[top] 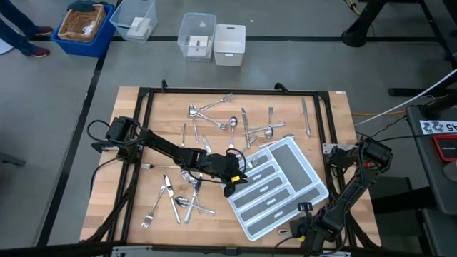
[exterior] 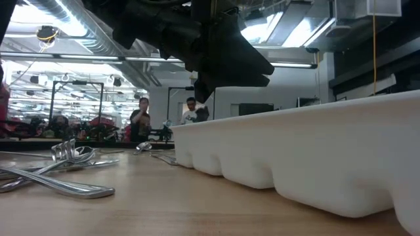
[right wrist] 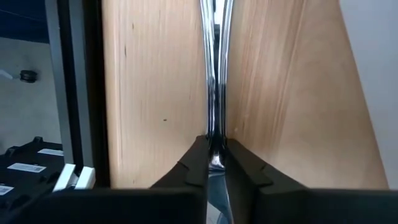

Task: Sort silverware
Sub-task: Put the silver table knife into the silverware tray

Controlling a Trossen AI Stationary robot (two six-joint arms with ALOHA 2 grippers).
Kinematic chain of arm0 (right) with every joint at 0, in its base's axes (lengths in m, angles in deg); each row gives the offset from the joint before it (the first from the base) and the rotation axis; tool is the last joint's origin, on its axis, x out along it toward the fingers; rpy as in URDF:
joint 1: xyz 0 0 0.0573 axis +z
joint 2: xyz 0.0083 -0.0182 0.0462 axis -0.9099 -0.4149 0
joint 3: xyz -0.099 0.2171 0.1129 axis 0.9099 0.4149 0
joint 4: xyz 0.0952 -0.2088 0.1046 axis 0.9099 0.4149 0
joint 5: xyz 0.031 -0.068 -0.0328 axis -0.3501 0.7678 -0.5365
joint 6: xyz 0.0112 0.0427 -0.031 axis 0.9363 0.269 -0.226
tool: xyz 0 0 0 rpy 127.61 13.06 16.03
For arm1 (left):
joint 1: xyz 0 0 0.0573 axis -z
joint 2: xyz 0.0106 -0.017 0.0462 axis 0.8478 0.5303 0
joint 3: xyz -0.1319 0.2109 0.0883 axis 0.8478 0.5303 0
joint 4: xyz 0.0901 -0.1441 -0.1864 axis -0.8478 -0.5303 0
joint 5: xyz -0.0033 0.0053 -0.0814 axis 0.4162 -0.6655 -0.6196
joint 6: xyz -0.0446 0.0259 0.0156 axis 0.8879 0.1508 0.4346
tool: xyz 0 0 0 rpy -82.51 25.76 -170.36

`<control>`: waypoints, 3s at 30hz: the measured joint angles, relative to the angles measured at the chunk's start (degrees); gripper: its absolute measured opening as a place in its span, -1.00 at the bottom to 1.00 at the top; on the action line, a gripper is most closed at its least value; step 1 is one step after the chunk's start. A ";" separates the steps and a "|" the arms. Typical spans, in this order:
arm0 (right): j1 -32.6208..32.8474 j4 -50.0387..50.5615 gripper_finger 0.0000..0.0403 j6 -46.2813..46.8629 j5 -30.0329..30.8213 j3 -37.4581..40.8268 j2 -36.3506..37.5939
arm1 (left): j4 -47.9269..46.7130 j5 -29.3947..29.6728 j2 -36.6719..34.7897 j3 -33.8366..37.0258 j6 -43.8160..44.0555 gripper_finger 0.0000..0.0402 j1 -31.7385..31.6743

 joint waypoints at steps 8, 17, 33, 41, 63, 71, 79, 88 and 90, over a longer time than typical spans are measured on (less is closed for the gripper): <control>-0.02 0.54 -0.79 0.00 -1.44 -0.81 0.09 | 0.31 0.00 0.00 0.00 1.51 -0.57 0.00; -0.02 1.42 -0.79 -0.15 -1.57 -3.41 -0.31 | 0.40 0.01 0.00 0.00 1.51 -0.57 0.00; -2.56 0.68 -0.78 -1.03 -6.35 -3.54 -0.11 | 0.48 0.00 0.00 0.00 1.71 -0.57 0.00; -3.47 1.65 -0.78 -5.35 -6.54 -5.94 -0.02 | 0.47 0.00 0.00 0.00 1.82 -0.57 0.01; -5.03 16.81 -0.78 -13.06 -3.71 -17.94 0.11 | 2.40 -0.20 0.00 0.00 2.96 -0.57 0.02; -9.78 27.19 -0.78 -23.04 3.47 -23.53 0.11 | 4.12 -0.37 -2.74 -0.02 -0.26 -0.57 -0.02; -17.15 31.87 -0.78 -36.89 8.96 -24.55 0.13 | -3.68 -0.01 -10.11 -0.04 -7.46 -0.57 -0.79; -28.32 29.88 -0.78 -52.90 14.16 -24.48 0.12 | -22.24 0.72 -18.46 -0.06 -7.78 -0.57 -1.68; -30.87 28.13 -0.78 -55.89 14.16 -24.48 0.07 | -26.60 0.94 -20.30 -0.05 -7.29 -0.57 -1.73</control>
